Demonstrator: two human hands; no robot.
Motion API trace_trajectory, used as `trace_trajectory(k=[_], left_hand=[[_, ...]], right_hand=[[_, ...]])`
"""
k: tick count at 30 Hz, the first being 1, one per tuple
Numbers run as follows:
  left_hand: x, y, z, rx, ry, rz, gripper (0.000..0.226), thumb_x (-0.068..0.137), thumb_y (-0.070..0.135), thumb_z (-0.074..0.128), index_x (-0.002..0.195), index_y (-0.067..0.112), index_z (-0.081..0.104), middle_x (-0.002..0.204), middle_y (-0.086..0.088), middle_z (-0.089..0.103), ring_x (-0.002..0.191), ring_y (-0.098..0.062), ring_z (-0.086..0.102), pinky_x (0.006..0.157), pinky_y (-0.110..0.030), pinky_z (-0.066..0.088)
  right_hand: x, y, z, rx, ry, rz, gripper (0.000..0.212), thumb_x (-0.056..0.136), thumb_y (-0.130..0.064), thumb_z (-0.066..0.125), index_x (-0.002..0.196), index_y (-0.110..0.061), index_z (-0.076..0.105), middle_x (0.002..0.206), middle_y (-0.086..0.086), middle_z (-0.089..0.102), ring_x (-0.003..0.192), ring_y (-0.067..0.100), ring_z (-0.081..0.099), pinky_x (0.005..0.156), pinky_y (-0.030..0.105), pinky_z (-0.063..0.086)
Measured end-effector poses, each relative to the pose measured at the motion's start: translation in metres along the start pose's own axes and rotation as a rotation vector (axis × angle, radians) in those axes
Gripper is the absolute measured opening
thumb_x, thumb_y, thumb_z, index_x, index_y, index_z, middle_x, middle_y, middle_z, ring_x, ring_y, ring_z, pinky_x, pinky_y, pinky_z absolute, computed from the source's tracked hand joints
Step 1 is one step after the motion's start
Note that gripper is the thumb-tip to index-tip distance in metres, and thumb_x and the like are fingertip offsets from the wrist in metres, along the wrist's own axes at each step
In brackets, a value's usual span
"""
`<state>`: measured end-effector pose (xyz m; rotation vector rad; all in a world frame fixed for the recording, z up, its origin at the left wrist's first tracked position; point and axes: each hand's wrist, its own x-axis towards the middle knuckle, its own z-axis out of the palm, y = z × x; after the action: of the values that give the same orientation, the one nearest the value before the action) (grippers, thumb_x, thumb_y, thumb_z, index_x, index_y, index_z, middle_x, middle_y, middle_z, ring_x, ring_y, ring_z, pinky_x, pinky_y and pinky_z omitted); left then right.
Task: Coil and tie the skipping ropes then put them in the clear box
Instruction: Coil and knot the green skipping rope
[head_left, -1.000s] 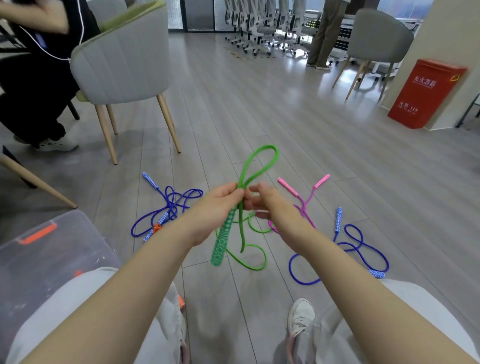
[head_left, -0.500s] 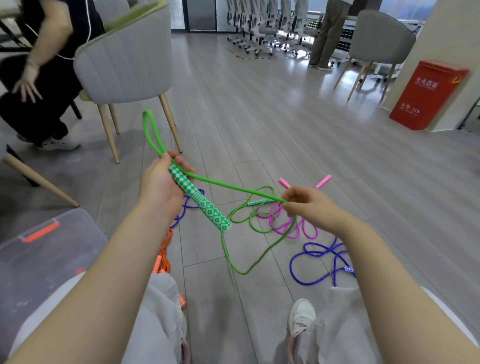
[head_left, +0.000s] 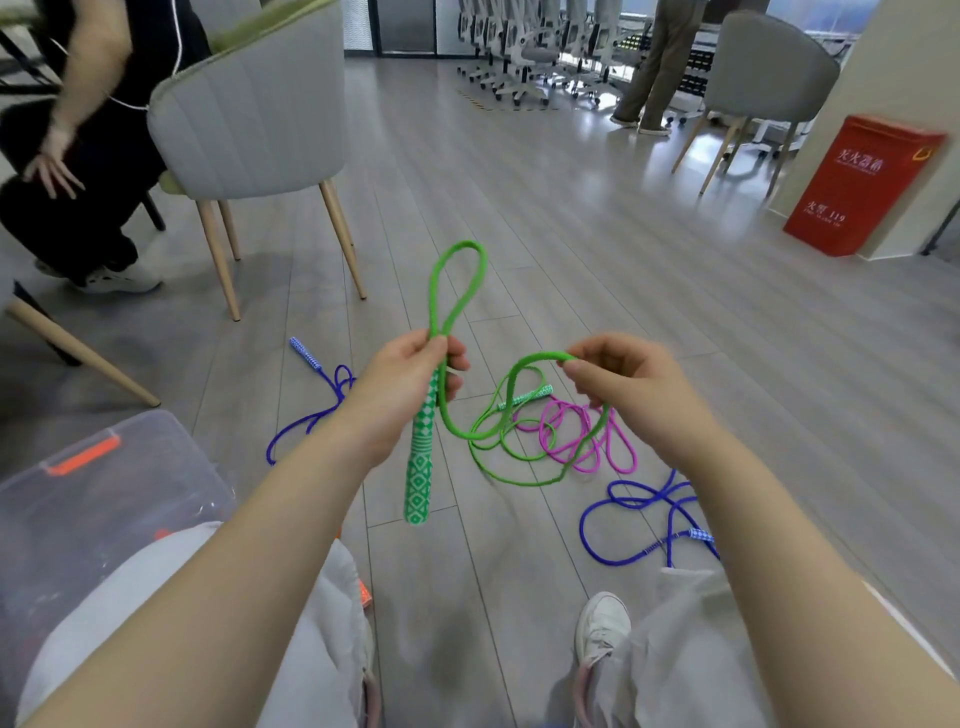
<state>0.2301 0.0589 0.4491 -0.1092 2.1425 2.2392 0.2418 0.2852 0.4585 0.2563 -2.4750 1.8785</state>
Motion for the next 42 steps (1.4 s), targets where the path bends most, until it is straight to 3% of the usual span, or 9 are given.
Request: trace_trajectory(k=[4,9,17,22,29,32,37,39,42], left_hand=[[-0.007,-0.006,0.01,0.135,-0.144,0.031,0.025,0.103,0.015,0.042,0.095,0.008,0.064,0.092,-0.004,0.071,0.079,-0.012,0.064,0.079,-0.028,0.054],[-0.009,-0.01,0.015,0.213,-0.168,0.046,0.023,0.102,0.022,0.046,0.102,0.018,0.069,0.105,0.001,0.073,0.1,-0.013,0.067,0.091,-0.034,0.054],[-0.017,-0.011,0.021,0.241,-0.359,0.046,0.028,0.104,0.02,0.04,0.119,0.018,0.064,0.104,0.003,0.072,0.103,-0.008,0.066,0.094,-0.035,0.054],[-0.019,-0.013,0.023,0.304,-0.426,0.068,0.023,0.104,0.021,0.04,0.109,0.015,0.062,0.086,0.004,0.062,0.094,-0.014,0.062,0.095,-0.044,0.052],[-0.011,-0.014,0.016,0.461,-0.299,0.097,0.027,0.103,0.027,0.041,0.084,0.02,0.058,0.072,0.013,0.064,0.099,-0.024,0.065,0.1,-0.045,0.046],[-0.001,-0.009,0.007,0.256,-0.182,0.086,0.029,0.104,0.022,0.041,0.081,0.016,0.057,0.064,0.012,0.06,0.081,-0.018,0.066,0.094,-0.039,0.049],[0.023,-0.003,-0.017,-0.075,0.201,0.065,0.029,0.104,0.017,0.038,0.078,0.016,0.052,0.066,0.003,0.05,0.065,-0.014,0.056,0.075,-0.032,0.044],[0.025,-0.004,-0.021,-0.142,0.249,0.034,0.03,0.104,0.017,0.037,0.078,0.016,0.051,0.065,0.003,0.049,0.064,-0.014,0.055,0.068,-0.028,0.043],[0.023,-0.008,-0.015,-0.13,0.208,-0.022,0.03,0.104,0.017,0.038,0.079,0.013,0.054,0.064,0.001,0.051,0.065,-0.016,0.056,0.072,-0.03,0.046]], right_hand=[[-0.002,-0.004,0.016,0.056,-0.028,0.005,0.006,0.09,-0.007,0.066,0.089,-0.012,0.07,0.064,-0.006,0.062,0.058,0.005,0.053,0.056,0.019,0.042],[-0.003,-0.003,0.019,0.044,-0.046,0.019,0.004,0.089,-0.01,0.068,0.089,-0.009,0.072,0.06,-0.005,0.063,0.054,0.003,0.053,0.054,0.016,0.041],[-0.002,0.002,0.027,0.0,-0.036,0.006,0.005,0.09,-0.011,0.067,0.089,-0.011,0.072,0.064,-0.01,0.068,0.058,-0.003,0.058,0.054,0.009,0.042],[0.0,0.005,0.028,-0.022,-0.028,0.002,0.006,0.09,-0.013,0.067,0.086,-0.015,0.072,0.071,-0.006,0.071,0.063,0.0,0.061,0.058,0.012,0.044],[0.0,0.008,0.011,-0.179,-0.126,0.064,0.011,0.09,-0.025,0.068,0.086,-0.015,0.071,0.065,0.001,0.055,0.06,0.011,0.05,0.061,0.025,0.045],[0.001,0.006,-0.01,-0.222,-0.097,0.085,0.012,0.091,-0.023,0.067,0.086,-0.012,0.071,0.065,0.0,0.055,0.061,0.013,0.048,0.066,0.031,0.043],[0.004,0.01,-0.046,-0.239,0.086,0.093,0.009,0.092,-0.014,0.064,0.088,-0.008,0.069,0.063,-0.003,0.055,0.06,0.012,0.047,0.066,0.033,0.04],[0.006,0.013,-0.051,-0.217,0.163,0.117,0.012,0.092,-0.008,0.058,0.085,-0.014,0.067,0.067,0.0,0.055,0.063,0.016,0.046,0.067,0.035,0.039],[0.008,0.012,-0.038,-0.114,0.225,0.124,0.016,0.094,-0.004,0.053,0.086,-0.015,0.062,0.068,0.002,0.057,0.06,0.015,0.047,0.062,0.033,0.041]])
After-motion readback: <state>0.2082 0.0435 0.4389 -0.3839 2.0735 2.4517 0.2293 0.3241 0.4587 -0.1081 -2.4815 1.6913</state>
